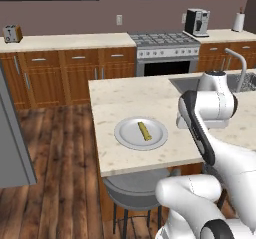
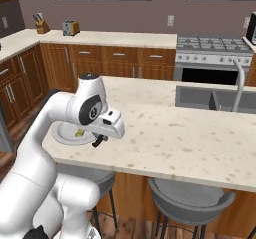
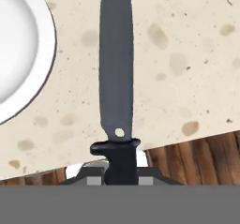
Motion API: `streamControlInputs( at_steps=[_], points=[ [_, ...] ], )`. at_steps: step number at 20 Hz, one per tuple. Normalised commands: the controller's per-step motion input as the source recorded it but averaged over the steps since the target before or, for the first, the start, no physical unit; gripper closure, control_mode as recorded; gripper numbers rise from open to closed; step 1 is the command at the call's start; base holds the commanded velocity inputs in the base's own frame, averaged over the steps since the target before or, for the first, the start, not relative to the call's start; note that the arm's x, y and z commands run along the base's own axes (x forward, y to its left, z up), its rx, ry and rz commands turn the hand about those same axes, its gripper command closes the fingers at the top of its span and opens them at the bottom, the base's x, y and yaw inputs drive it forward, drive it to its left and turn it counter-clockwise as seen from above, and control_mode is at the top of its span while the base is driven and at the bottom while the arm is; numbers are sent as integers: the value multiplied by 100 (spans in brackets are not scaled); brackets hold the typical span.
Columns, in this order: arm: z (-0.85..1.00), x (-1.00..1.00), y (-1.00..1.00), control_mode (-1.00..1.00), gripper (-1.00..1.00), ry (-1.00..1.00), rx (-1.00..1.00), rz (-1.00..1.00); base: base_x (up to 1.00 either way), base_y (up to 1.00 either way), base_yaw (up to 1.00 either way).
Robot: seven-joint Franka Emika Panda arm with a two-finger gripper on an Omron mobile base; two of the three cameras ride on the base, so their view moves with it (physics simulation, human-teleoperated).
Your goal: Retrieve the butter from the fridge and place it on a plate on the dining table. Then retrieve the butter knife by the fridge and place it near the plate.
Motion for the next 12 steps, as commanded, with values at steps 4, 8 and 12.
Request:
streamControlInputs(
  at_steps=[4,8,12],
  points=[
    [-1,49,-1,-100,100,-2,0,1,0,0,0],
    [-4,40,-6,-100,100,0,0,0,0,0,0],
    [-30,88,0,-100,100,-11,2,1,0,0,0]
  ],
)
